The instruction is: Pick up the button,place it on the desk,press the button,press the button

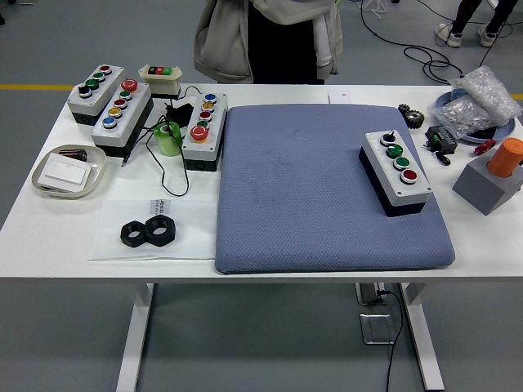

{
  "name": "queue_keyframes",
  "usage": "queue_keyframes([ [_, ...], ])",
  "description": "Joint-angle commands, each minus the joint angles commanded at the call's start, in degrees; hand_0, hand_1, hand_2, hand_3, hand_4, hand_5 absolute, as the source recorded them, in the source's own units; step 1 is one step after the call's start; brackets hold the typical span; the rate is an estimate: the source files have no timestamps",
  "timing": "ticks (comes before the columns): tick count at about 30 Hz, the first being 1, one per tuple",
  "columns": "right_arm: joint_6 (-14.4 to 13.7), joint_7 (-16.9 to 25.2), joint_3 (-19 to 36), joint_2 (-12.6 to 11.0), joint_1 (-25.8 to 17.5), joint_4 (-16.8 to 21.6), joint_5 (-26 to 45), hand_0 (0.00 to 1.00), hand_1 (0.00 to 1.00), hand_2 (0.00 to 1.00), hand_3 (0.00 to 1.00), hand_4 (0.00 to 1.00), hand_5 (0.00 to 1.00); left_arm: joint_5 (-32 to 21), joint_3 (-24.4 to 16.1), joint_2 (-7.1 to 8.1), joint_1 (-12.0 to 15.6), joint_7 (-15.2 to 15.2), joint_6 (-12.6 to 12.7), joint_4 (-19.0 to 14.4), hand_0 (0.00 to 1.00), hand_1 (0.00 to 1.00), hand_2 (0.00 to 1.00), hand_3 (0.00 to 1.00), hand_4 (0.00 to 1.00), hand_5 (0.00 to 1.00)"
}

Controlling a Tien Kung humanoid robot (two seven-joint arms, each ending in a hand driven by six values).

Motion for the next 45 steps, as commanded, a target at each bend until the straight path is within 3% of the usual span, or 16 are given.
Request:
queue_keyframes([
  [26,-0.15,-1.12,-0.75,0.00,-0.28,0.12,-4.89,0.951,0.843,0.880,0.857,0.653,0.349,1.24,-0.74,0.00,0.56,0.30,-0.12,0.00,0.682,0.653,0.752,0.789,0.693,0.998],
  [28,-1.15,-2.98,-1.12,0.06,-0.11,0.24,-9.37,0.951,0.843,0.880,0.857,0.653,0.349,1.37,-0.86,0.00,0.61,0.31,-0.13,0.00,0.682,0.653,0.752,0.789,0.693,0.998],
  [29,-1.19,-4.20,-1.68,0.11,0.19,0.24,-11.49,0.957,0.869,0.914,0.911,0.797,0.274,1.29,-0.84,0.02,0.63,0.28,-0.13,0.00,0.682,0.653,0.753,0.789,0.693,0.998],
  [32,-0.90,-10.60,-5.50,0.33,1.89,-0.05,-18.27,0.957,0.869,0.914,0.911,0.797,0.274,1.46,-1.00,0.05,0.63,0.32,-0.19,0.02,0.682,0.653,0.753,0.789,0.693,0.998],
  [34,0.14,-16.18,-10.00,1.81,3.84,-0.89,-23.86,0.957,0.869,0.914,0.911,0.797,0.274,1.41,-0.93,0.06,0.61,0.32,-0.19,-0.01,0.682,0.653,0.753,0.789,0.693,0.998],
  [35,0.29,-18.42,-11.39,2.30,4.25,-1.07,-26.09,0.998,0.929,0.984,0.998,0.921,0.236,1.35,-0.90,0.06,0.61,0.31,-0.19,-0.02,0.682,0.652,0.751,0.788,0.695,0.998],
  [36,0.34,-20.19,-11.98,2.45,4.37,-1.13,-27.95,0.998,0.929,0.984,0.998,0.921,0.236,1.33,-0.90,0.06,0.61,0.30,-0.19,-0.02,0.682,0.652,0.751,0.788,0.695,0.998],
  [41,3.18,-30.50,-15.39,7.52,7.15,-2.00,-40.24,0.998,0.937,0.994,0.998,0.938,0.255,0.27,-0.16,0.06,0.12,-0.01,-0.01,-0.01,0.682,0.651,0.752,0.788,0.696,0.998],
  [45,2.95,-32.80,-16.82,9.73,8.46,-2.35,-49.55,0.998,0.937,0.994,0.998,0.938,0.255,-0.26,0.19,0.08,-0.03,-0.16,0.08,-0.01,0.682,0.651,0.752,0.788,0.696,0.998],
])
